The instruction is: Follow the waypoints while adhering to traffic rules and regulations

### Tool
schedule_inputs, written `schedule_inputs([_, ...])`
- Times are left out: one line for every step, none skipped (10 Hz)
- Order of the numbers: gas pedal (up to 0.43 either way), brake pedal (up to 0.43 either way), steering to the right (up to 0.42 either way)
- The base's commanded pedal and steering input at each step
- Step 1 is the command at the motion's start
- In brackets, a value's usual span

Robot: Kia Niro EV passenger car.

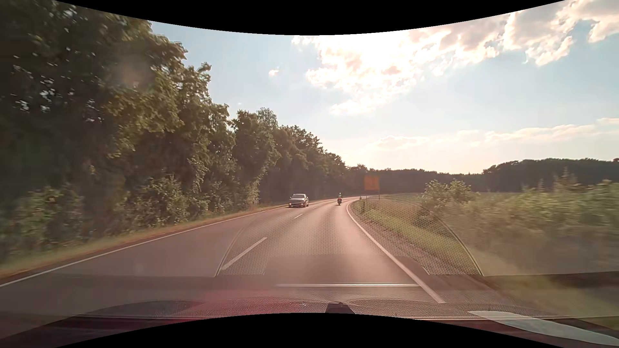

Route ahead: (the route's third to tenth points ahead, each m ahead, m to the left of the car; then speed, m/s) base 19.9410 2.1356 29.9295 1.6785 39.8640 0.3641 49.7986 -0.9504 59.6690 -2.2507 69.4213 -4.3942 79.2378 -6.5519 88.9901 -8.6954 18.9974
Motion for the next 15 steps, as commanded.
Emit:
schedule_inputs([0.189,0.0,0.014])
schedule_inputs([0.189,0.0,0.014])
schedule_inputs([0.189,0.0,0.014])
schedule_inputs([0.189,0.0,0.014])
schedule_inputs([0.189,0.0,0.014])
schedule_inputs([0.197,0.0,0.015])
schedule_inputs([0.197,0.0,0.015])
schedule_inputs([0.197,0.0,0.015])
schedule_inputs([0.197,0.0,0.015])
schedule_inputs([0.197,0.0,0.015])
schedule_inputs([0.197,0.0,0.015])
schedule_inputs([0.197,0.0,0.015])
schedule_inputs([0.197,0.0,0.015])
schedule_inputs([0.197,0.0,0.015])
schedule_inputs([0.197,0.0,0.015])
